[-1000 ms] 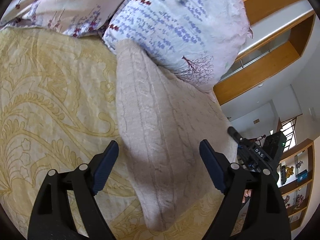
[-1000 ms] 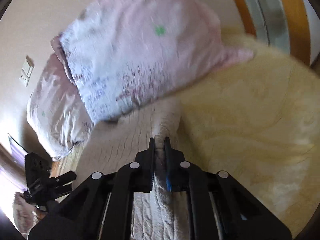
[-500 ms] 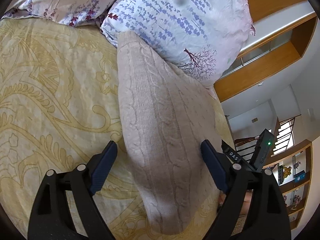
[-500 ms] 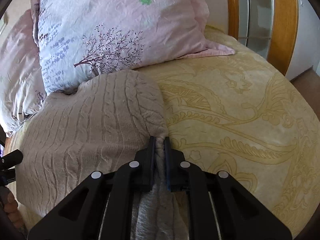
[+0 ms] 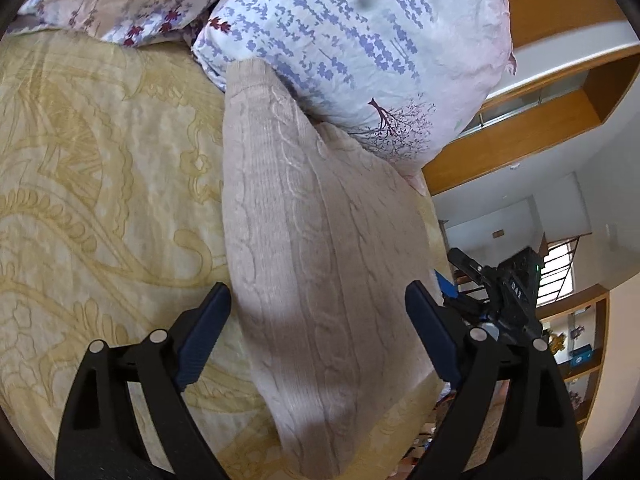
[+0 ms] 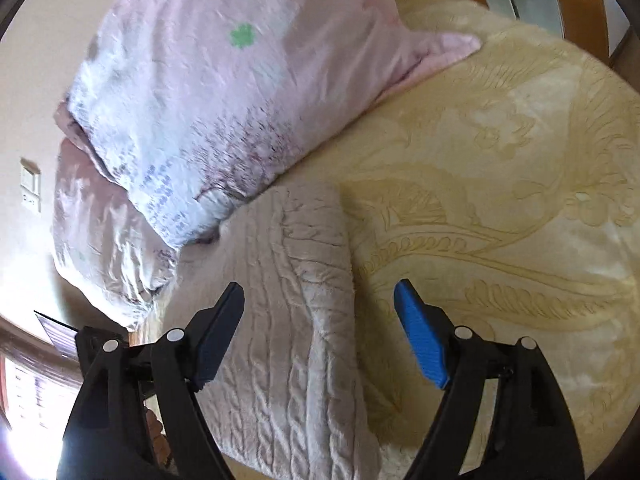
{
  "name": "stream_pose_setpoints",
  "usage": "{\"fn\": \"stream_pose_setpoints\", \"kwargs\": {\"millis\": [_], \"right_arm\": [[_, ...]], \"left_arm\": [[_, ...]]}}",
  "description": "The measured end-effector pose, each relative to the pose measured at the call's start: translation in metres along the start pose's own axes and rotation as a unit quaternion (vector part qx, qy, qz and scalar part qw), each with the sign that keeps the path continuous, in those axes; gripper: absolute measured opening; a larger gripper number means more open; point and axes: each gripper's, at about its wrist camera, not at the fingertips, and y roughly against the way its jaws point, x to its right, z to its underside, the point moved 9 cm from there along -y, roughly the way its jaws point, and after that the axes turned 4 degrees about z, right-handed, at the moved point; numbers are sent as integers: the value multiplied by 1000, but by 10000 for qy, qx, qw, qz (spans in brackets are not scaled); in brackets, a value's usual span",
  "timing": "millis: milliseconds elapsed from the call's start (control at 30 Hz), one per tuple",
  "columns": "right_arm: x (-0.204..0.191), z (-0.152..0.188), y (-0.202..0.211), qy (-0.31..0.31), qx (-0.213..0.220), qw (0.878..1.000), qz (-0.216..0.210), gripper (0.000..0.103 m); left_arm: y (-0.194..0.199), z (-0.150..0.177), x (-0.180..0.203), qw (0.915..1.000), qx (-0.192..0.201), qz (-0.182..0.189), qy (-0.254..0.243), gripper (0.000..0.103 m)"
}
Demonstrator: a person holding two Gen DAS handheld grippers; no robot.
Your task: Fold small clothes
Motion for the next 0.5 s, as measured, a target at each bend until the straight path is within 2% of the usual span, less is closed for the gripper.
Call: {"fn": "stream_pose_setpoints", "kwargs": {"millis": [100, 333, 500], "right_arm": [[1, 2, -11, -2, -162, 9999, -13, 79], [3, 3, -16, 68, -169, 9998, -114, 79], [-7, 6, -22, 287, -252, 9987, -333, 77]], "left_arm": [[-3, 0, 1, 10000, -48, -44, -68, 89], [-13, -1, 5, 9982, -99, -375, -448, 89], [-21, -4, 11, 9969, -114, -450, -640, 92]]}}
